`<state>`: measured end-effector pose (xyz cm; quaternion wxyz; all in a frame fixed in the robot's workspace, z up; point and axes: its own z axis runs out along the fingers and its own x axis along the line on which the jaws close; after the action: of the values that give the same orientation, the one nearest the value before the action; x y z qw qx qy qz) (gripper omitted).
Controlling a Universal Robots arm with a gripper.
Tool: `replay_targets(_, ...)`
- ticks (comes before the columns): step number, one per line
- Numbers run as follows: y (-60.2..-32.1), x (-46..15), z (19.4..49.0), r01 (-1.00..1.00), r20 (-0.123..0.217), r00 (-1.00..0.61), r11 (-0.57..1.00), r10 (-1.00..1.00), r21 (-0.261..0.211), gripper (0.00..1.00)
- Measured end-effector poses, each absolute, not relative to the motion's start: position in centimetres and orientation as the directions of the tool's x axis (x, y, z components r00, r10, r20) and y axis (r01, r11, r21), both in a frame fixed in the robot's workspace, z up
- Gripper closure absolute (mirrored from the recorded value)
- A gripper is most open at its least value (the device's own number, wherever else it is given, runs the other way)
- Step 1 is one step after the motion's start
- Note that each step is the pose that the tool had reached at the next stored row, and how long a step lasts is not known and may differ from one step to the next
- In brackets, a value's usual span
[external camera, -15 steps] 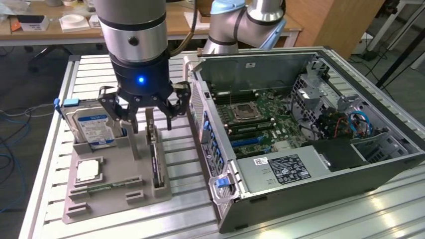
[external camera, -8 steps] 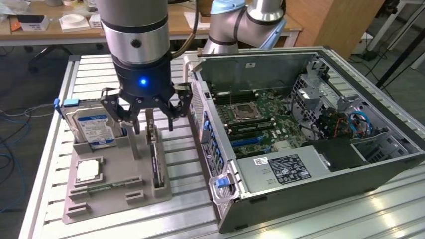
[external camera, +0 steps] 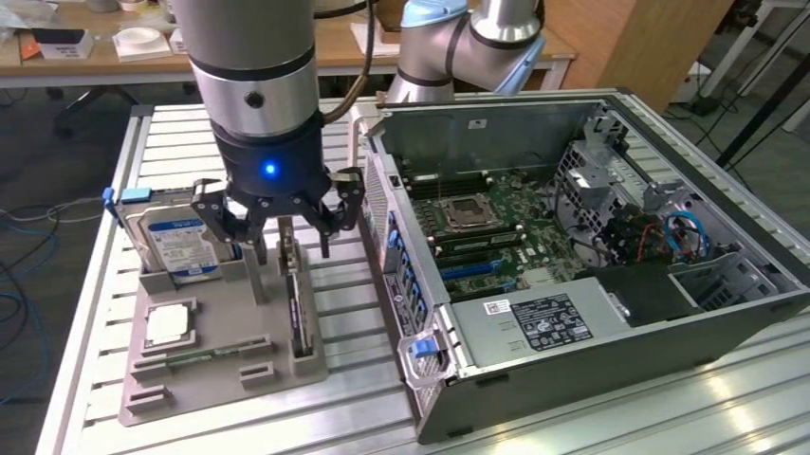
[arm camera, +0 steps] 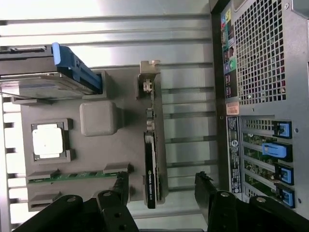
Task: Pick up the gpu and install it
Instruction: 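Pick up the gpu and move the gpu toward the slot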
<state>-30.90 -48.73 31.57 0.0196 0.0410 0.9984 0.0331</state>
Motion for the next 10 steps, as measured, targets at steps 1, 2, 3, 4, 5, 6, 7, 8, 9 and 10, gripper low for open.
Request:
replay_targets(1,-48.91,-30.92,31.45,0.081,-0.037,-0.996,0.994,0.083,0.068,0.34)
replay_targets(2,-49.0,-30.95,31.37,0.081,-0.037,-0.996,0.994,0.083,0.07,0.34)
replay_targets(3,-49.03,-30.95,31.28,0.081,-0.036,-0.996,0.994,0.084,0.074,0.34)
replay_targets(4,-49.04,-30.96,31.21,0.081,-0.036,-0.996,0.994,0.084,0.076,0.34)
replay_targets(5,-49.04,-30.95,31.21,0.081,-0.036,-0.996,0.994,0.084,0.076,0.34)
replay_targets(6,-49.04,-30.95,31.21,0.081,-0.036,-0.996,0.994,0.084,0.076,0.34)
replay_targets(7,-49.04,-30.95,31.21,0.081,-0.036,-0.996,0.994,0.084,0.076,0.34)
replay_targets(8,-49.05,-30.95,31.2,0.081,-0.036,-0.996,0.994,0.084,0.076,0.34)
replay_targets(9,-49.07,-30.97,31.16,0.08,-0.045,-0.996,0.994,0.084,0.077,0.34)
replay_targets(10,-49.07,-30.98,31.13,0.079,-0.054,-0.995,0.994,0.084,0.078,0.34)
